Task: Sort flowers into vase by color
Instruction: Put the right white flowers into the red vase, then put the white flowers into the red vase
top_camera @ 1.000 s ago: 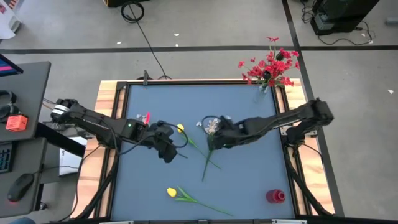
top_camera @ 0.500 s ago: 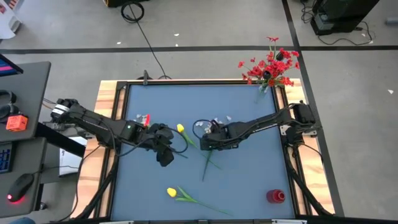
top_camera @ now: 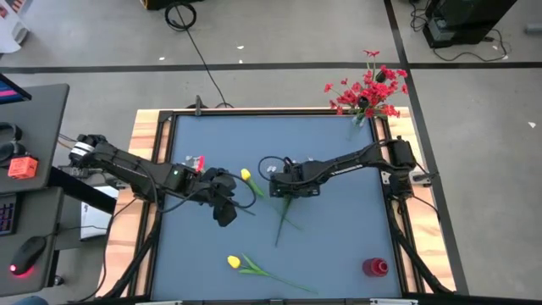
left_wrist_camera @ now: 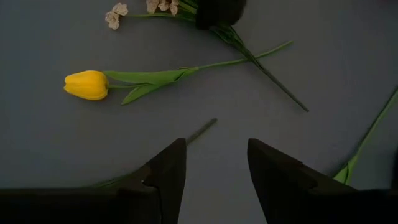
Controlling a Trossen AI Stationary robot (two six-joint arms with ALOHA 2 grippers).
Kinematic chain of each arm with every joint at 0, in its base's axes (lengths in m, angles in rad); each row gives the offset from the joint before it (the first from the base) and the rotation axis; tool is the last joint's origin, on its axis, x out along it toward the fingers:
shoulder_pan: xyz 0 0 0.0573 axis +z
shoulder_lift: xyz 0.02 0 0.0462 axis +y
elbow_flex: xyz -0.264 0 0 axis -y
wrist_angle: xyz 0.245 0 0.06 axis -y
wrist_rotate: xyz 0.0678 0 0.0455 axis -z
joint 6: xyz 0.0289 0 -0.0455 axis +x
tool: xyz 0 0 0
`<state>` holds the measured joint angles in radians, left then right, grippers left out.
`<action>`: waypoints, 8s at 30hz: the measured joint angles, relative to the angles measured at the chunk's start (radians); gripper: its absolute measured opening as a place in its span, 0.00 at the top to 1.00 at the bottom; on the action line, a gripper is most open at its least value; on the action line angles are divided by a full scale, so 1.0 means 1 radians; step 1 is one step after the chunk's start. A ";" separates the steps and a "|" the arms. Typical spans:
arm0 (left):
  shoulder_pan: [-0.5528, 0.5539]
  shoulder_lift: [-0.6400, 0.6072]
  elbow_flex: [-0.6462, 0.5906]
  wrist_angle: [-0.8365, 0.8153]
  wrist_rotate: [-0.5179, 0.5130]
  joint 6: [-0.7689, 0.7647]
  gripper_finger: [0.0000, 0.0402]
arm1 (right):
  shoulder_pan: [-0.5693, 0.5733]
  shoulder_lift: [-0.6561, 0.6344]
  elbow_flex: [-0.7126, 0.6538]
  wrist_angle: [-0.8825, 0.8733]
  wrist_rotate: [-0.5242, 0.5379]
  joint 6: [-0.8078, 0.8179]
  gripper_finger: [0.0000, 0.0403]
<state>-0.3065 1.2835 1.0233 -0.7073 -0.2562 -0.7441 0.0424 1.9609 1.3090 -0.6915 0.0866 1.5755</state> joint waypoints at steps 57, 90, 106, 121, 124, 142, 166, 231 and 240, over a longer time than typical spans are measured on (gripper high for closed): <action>-0.029 -0.178 0.000 0.255 -0.034 0.310 0.56 | 0.833 -0.973 0.000 -0.122 0.905 -0.979 0.97; 0.102 -0.219 0.000 0.448 -0.054 0.520 0.56 | 1.364 -1.131 -0.124 -0.031 1.219 -1.110 0.96; 0.109 -0.219 0.000 0.456 -0.055 0.494 0.56 | 1.509 -1.127 -0.316 0.372 1.208 -1.153 0.96; 0.109 -0.219 0.000 0.456 -0.056 0.496 0.56 | 1.546 -1.090 -0.495 0.728 1.044 -1.274 0.96; 0.109 -0.219 0.000 0.456 -0.056 0.496 0.56 | 1.546 -1.086 -0.509 0.728 1.040 -1.262 0.96; 0.109 -0.219 0.000 0.456 -0.056 0.494 0.56 | 1.544 -1.084 -0.742 0.883 1.053 -1.206 0.96; 0.109 -0.219 0.000 0.456 -0.056 0.495 0.56 | 1.544 -1.084 -0.753 0.964 0.956 -0.990 0.58; 0.109 -0.218 0.000 0.456 -0.056 0.493 0.56 | 1.283 -1.448 -0.656 0.437 0.338 -0.275 0.61; 0.109 -0.218 0.000 0.456 -0.056 0.493 0.56 | 1.225 -1.536 -0.656 0.509 0.694 -0.526 0.61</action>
<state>-0.1978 1.0653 1.0237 -0.2508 -0.3122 -0.2508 1.2671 0.4246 0.6533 -0.1827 0.7810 1.0491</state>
